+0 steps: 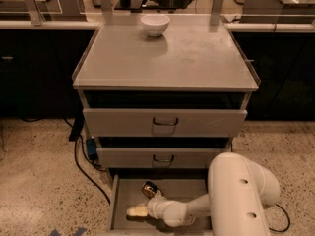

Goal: Pick orange can from bottom drawer and place on counter

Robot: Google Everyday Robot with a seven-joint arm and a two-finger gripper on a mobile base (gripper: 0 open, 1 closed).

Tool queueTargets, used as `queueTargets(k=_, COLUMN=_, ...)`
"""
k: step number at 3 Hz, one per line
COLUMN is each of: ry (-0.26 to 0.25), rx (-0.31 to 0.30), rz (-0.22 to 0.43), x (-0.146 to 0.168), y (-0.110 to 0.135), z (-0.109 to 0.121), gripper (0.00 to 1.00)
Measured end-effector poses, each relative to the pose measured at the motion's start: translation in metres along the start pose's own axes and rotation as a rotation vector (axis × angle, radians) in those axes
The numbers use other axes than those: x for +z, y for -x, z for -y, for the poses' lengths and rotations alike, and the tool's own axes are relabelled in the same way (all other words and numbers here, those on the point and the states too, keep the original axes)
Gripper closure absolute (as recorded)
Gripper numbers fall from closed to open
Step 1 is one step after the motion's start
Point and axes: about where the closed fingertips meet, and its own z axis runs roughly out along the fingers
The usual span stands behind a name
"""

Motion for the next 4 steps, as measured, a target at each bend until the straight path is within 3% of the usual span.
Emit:
queueTargets(k=1, ry=-0.012, rx=-0.006, rz=-0.046, x=0.032, y=-0.021, z=0.012, gripper=0.0)
queueTargets(k=2, ry=-0.031, rx=-0.008, rz=-0.018, x=0.038, y=-0.006, z=0.023, gripper=0.0)
queueTargets(k=3, ry=-0.031, rx=-0.008, rz=-0.018, x=0.038, y=-0.006, z=0.023, gripper=0.0)
queueTargets(k=4, ry=-0.037, rx=-0.04, rz=-0.006, x=0.05, y=0.002, z=0.029, gripper=0.0)
